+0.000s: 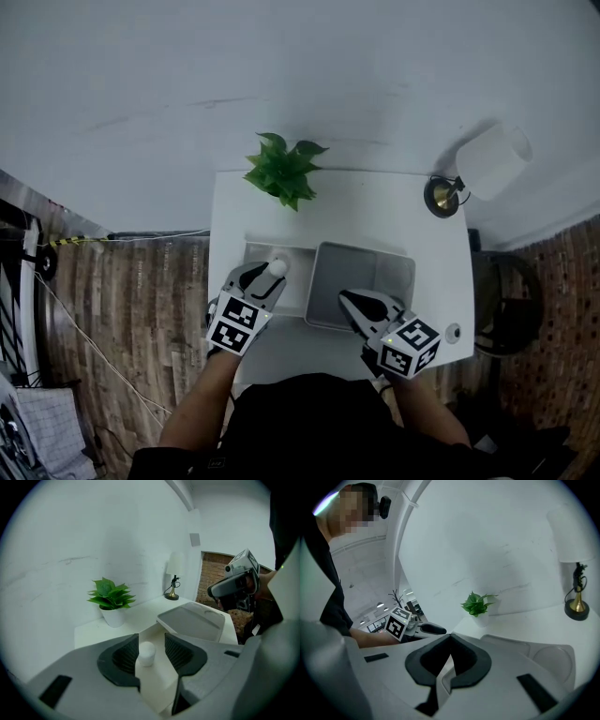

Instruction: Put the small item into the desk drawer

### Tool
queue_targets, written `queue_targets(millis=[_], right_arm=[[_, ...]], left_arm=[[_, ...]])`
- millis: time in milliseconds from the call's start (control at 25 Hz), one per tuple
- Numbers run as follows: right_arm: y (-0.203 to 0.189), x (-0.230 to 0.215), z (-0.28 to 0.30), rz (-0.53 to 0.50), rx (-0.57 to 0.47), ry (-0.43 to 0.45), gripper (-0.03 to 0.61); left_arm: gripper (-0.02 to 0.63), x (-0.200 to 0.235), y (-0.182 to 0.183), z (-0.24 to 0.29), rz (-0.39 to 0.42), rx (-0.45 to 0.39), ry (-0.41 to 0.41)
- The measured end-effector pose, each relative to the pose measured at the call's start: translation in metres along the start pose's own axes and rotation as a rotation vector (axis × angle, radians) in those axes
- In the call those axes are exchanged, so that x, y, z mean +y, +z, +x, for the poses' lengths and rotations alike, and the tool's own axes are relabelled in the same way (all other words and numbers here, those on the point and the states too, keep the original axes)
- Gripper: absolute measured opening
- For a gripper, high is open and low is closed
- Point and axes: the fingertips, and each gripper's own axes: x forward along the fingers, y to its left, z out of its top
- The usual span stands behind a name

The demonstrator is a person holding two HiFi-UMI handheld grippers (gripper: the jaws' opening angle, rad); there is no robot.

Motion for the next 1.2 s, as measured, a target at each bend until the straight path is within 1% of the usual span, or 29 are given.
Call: queue_targets(millis=[240,480,720,960,1200], right_arm=[[0.006,0.024,-0.013,-0.043,-0.039,-0.006,0.003],[0.009,0.052,-0.028,-0.086,-0.083,-0.027,0.003],[0.008,0.081,-0.049,-0.125,-0.115,-0.069,0.003],[0.007,0.100,-0.075,-0.153,-0.144,-0.112,0.003],[0.013,0.104,-0.092,-0.177,-0.180,-0.112,0.003]], left_arm=[[0.178,-0.002,0.007,-0.039,-0.026,-0.071,0.030],[0.163,-0.012,0.013,-0.091,-0.030,-0.166,0.045],[0.113,-0.024,0.011,-0.142,-0.035,-0.247,0.045],[0.046,-0.039,0.013,-0.175,-0.043,-0.316,0.021],[0.025,-0.050,0.027,-0.199,-0.049,-0.379,0.032]])
